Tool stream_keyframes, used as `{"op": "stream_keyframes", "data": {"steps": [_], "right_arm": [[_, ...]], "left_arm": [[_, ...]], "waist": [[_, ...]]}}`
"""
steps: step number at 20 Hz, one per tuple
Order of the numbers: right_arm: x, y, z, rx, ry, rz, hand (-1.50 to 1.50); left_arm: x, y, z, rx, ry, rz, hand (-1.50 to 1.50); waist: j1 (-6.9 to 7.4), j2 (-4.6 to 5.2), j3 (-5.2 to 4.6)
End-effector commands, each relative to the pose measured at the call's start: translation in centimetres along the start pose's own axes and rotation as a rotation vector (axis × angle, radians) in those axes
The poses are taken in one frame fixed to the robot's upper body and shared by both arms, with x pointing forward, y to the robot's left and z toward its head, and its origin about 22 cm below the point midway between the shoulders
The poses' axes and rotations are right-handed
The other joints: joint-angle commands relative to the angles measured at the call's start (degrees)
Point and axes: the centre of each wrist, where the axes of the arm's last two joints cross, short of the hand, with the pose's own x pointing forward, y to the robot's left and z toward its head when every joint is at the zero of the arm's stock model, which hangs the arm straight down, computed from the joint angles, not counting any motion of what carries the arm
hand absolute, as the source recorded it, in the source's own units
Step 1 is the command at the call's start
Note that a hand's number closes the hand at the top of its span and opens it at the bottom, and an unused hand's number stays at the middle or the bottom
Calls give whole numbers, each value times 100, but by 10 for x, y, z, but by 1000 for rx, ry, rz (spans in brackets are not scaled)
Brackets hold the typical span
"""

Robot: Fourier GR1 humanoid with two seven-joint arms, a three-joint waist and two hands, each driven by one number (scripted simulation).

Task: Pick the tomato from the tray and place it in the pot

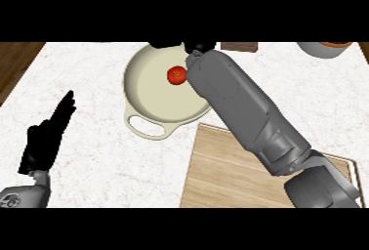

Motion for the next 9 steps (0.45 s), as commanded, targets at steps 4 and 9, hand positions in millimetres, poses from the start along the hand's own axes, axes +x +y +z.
{"op": "stream_keyframes", "data": {"steps": [4,9], "right_arm": [[-25,0,16,93,29,-160,-150],[-63,-8,29,103,1,-215,-150]], "left_arm": [[-11,3,6,32,38,5,0],[-27,17,19,90,54,11,0]], "waist": [[-226,-111,-3],[-538,-181,0]]}}
